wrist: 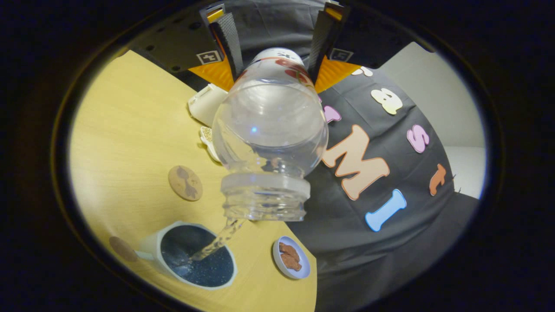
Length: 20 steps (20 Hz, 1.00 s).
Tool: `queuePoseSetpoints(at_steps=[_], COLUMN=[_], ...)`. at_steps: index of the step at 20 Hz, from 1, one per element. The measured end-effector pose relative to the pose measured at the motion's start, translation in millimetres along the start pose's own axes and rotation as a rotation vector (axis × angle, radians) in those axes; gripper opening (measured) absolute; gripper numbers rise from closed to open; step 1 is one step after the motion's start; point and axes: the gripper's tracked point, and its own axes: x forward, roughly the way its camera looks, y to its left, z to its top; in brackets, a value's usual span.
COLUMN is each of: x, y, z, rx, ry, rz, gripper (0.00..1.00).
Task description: Take the bottle from table, then pour the juice into the cup, finally place the bottle on the coaster
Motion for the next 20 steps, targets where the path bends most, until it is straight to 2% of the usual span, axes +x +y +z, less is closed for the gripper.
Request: queuePoseSetpoints(at_steps=[20], x=[-9], y=[37], z=[17], rx=[0.192], ry=[-0.026], rz=[0.075], gripper=[0.74])
